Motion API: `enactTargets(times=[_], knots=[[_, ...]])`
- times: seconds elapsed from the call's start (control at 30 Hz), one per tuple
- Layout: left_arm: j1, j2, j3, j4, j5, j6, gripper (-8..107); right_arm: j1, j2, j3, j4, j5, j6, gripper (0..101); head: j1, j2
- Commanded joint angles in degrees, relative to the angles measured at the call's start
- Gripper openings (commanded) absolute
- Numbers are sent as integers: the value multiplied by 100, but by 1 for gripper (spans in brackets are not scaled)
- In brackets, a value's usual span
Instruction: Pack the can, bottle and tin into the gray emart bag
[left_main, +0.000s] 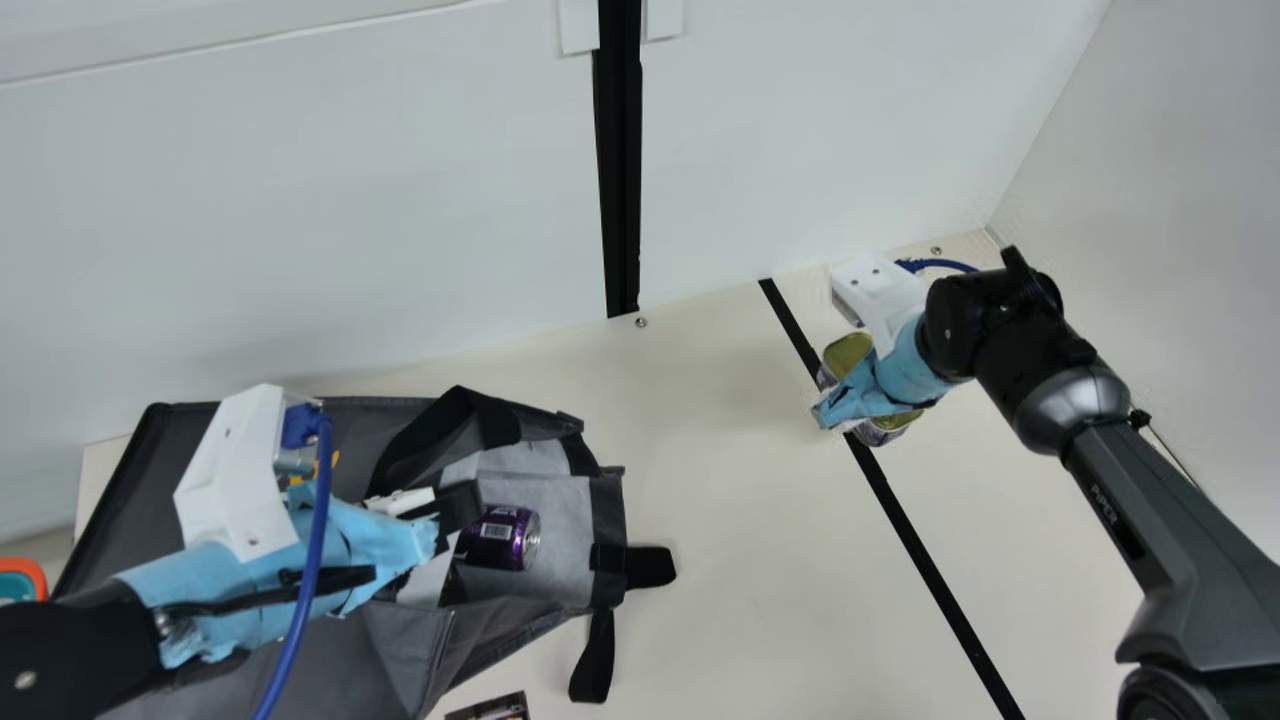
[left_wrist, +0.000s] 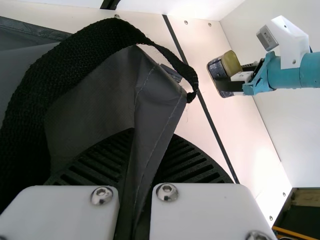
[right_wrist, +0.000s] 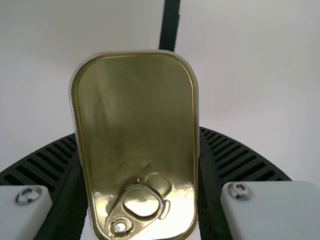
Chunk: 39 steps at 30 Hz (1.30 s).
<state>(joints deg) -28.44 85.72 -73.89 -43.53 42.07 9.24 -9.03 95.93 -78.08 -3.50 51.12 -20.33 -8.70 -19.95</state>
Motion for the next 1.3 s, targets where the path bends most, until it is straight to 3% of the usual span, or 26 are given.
enactTargets(times=[0.0,1.27], knots=[[0,0,0,0,0,0,10,49,-49,41,8,19,-33,0,-130,-5],[0,0,0,0,0,0,10,1300,-1210,1068,334,162,-572,0,-130,-5]])
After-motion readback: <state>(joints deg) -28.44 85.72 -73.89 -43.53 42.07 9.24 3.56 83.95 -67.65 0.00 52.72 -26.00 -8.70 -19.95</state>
